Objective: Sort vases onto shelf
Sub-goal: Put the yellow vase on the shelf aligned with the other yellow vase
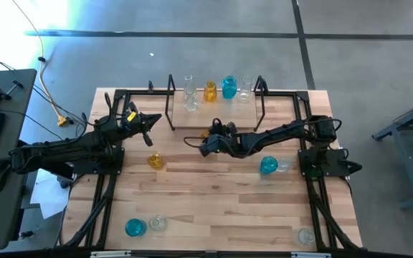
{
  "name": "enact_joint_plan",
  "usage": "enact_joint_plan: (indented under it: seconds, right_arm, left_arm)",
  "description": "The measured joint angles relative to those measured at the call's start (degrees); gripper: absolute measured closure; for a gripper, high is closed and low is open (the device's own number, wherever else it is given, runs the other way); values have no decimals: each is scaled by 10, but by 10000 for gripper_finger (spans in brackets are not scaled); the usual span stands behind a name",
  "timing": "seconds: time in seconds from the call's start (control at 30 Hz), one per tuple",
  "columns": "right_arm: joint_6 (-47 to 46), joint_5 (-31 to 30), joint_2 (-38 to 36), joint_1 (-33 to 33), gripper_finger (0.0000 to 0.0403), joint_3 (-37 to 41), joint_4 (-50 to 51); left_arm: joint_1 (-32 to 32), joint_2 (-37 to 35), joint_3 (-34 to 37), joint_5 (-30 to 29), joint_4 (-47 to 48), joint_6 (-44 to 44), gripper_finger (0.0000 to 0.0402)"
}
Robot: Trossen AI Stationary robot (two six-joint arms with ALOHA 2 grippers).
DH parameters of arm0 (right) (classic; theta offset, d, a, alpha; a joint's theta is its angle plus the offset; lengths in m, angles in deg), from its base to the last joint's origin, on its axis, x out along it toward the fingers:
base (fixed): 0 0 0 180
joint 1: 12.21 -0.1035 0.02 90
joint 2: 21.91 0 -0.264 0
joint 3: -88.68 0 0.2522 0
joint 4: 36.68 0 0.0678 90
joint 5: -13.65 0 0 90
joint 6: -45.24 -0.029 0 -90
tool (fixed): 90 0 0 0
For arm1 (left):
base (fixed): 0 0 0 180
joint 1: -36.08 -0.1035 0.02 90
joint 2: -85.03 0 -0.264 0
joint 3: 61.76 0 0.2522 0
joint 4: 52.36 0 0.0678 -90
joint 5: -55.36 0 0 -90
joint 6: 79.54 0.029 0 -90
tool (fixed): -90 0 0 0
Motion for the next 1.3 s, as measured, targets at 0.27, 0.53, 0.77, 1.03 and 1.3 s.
enact_joint_plan:
  seconds: [0.27, 0.53, 0.77, 1.03, 1.3]
  right_arm:
    - [23, 13, 37, 8, 145, -1, -36]
    - [59, 10, 38, 1, 204, 0, -57]
    - [63, 11, 38, 1, 237, 0, -63]
    - [66, 13, 37, 1, 232, 0, -77]
    - [115, 16, 15, -9, 232, -32, -78]
  left_arm:
    - [0, 0, 0, 0, 0, 0, 402]
    - [0, 0, 0, 0, 0, 0, 401]
    - [0, 0, 0, 0, 0, 1, 402]
    - [0, 0, 0, 0, 0, 1, 401]
    - [0, 0, 0, 0, 1, 1, 401]
